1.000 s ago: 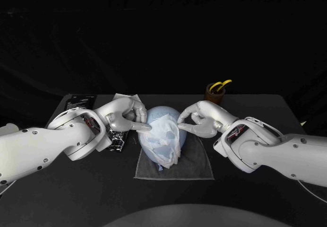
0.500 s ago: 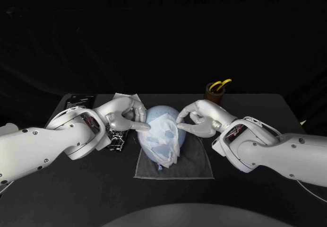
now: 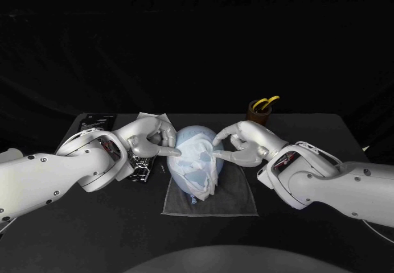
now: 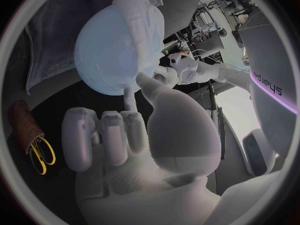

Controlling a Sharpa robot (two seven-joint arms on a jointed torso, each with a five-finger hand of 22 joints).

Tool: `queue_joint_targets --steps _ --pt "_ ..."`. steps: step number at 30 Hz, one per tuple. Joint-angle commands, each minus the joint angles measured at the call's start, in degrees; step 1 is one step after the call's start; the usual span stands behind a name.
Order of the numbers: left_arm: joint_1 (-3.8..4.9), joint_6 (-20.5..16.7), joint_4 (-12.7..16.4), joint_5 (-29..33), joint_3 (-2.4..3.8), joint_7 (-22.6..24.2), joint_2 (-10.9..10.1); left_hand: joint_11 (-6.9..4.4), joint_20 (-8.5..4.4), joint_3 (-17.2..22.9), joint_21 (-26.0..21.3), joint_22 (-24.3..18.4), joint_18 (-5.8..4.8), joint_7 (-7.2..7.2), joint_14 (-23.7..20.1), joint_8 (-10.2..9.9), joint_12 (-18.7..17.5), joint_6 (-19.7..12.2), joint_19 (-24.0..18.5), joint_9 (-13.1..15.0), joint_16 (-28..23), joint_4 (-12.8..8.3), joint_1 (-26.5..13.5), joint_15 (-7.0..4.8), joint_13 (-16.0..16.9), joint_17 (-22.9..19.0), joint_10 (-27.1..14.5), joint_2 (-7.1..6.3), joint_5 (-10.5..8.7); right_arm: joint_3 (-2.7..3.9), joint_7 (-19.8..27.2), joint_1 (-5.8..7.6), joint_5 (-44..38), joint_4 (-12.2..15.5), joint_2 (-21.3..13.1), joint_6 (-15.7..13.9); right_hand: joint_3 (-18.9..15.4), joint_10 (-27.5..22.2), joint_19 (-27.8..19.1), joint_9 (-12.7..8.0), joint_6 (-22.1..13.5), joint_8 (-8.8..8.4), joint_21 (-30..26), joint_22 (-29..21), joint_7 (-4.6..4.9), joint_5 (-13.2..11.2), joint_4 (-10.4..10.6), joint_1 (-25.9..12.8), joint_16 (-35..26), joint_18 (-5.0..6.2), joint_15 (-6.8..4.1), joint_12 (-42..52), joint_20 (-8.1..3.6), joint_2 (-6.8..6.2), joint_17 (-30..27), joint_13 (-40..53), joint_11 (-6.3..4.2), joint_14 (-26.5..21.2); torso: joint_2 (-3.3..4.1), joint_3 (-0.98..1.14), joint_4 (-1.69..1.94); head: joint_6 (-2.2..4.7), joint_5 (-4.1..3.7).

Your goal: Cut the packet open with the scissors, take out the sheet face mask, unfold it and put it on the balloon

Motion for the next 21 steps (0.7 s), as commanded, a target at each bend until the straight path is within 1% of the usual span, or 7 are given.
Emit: queue_joint_targets --steps 1,5,8,11,15,17,21 --pt "-0.08 -0.1 0.0 -0.2 0.0 -0.1 0.1 -0.06 0.08 -0.4 0.1 0.1 -0.53 -0.13 0.3 0.4 0.2 0.2 0.5 0.1 0.3 0.0 0.3 0.0 0.1 0.2 0.4 0.2 -0.12 0.01 -2.0 -0.05 -3.3 -0.1 0.3 0.7 -0.7 6.1 3.4 0.0 -0.3 -0.32 -0.4 13.1 -0.04 -0.3 0.2 -0.9 0.2 0.57 0.46 0.2 0.57 0.04 15.1 15.1 0.32 6.0 0.07 0.0 0.04 0.03 -0.15" --pt "-0.08 -0.1 0.0 -0.1 0.0 -0.1 0.0 -0.11 0.04 -0.5 0.3 0.3 -0.58 -0.17 0.3 0.5 0.3 0.2 0.6 0.1 0.3 0.0 0.3 -0.04 0.2 0.3 0.5 0.24 -0.11 0.01 -3.5 -0.05 -5.1 -0.4 0.7 0.5 -0.8 6.1 3.3 0.0 -0.3 -0.32 -0.5 13.1 -0.06 -0.3 0.3 -1.0 0.2 0.61 0.47 0.2 0.61 0.02 15.1 15.1 0.32 6.0 0.06 -0.02 0.08 0.11 -0.31" --pt "-0.08 -0.1 0.0 0.0 0.0 -0.1 0.0 -0.11 0.04 -0.5 0.3 0.3 -0.58 -0.17 0.3 0.5 0.3 0.2 0.6 0.1 0.3 0.0 0.3 -0.04 0.2 0.3 0.5 0.24 -0.11 0.01 -4.3 -0.05 -6.0 -0.5 0.9 0.3 -1.0 6.1 3.3 0.1 0.0 -0.24 -0.6 13.1 -0.13 -0.3 0.4 -1.0 0.2 0.62 0.47 0.2 0.66 0.0 15.1 15.1 0.29 6.0 0.07 -0.04 0.11 0.06 -0.26" --pt "-0.08 -0.1 0.1 0.2 0.0 -0.1 0.0 -0.14 0.01 -0.5 0.3 0.4 -0.59 -0.21 0.4 0.5 0.4 0.2 0.7 0.2 0.3 0.0 0.3 -0.07 0.2 0.5 0.5 0.3 -0.11 0.01 -5.3 -0.05 -7.1 -0.5 1.2 -0.4 -1.7 6.1 3.3 0.2 0.2 -0.17 -0.6 13.1 -0.2 -0.3 0.7 -1.3 0.2 0.64 0.43 0.2 0.73 -0.3 15.1 15.1 0.22 6.0 0.04 -0.04 0.1 0.02 -0.19" --pt "-0.08 -0.1 0.1 0.3 0.01 -0.1 0.0 -0.18 -0.02 -0.5 0.4 0.5 -0.61 -0.26 0.5 0.6 0.5 0.3 0.8 0.2 0.3 0.0 0.3 -0.1 0.3 0.6 0.6 0.37 -0.11 0.01 -6.8 -0.09 -9.0 -0.4 1.4 -2.0 -2.2 6.1 3.3 0.3 0.5 -0.04 -0.4 13.1 -0.35 -0.3 1.0 -1.4 0.2 0.61 0.37 0.2 0.78 -0.41 15.1 15.1 0.13 6.0 0.05 -0.03 0.11 0.02 -0.15" --pt "-0.08 0.0 0.1 0.5 0.01 -0.2 0.0 -0.2 -0.04 -0.5 0.5 0.5 -0.61 -0.27 0.5 0.7 0.5 0.3 0.8 0.2 0.3 0.0 0.3 -0.12 0.3 0.6 0.6 0.39 -0.11 0.01 -8.2 -0.13 -10.6 -0.3 1.5 -3.4 -2.4 6.1 3.4 0.4 0.7 0.08 -0.4 13.1 -0.44 -0.3 1.1 -1.3 0.2 0.61 0.32 0.2 0.78 -0.42 15.1 15.1 0.06 6.0 0.04 -0.02 0.1 0.02 -0.14" --pt "-0.08 0.0 0.0 0.6 0.01 -0.3 -0.1 -0.25 -0.08 -0.5 0.5 0.5 -0.61 -0.33 0.5 0.8 0.7 0.4 0.8 0.3 0.3 0.0 0.3 -0.16 0.4 0.7 0.7 0.43 -0.11 0.02 -9.3 -0.17 -12.2 -0.2 1.4 -4.9 -2.9 6.1 3.3 0.5 0.7 0.07 -0.5 13.1 -0.44 -0.3 1.2 -1.4 0.2 0.63 0.26 0.2 0.77 -0.63 15.1 15.1 0.02 6.0 0.06 0.0 0.1 0.06 -0.05"
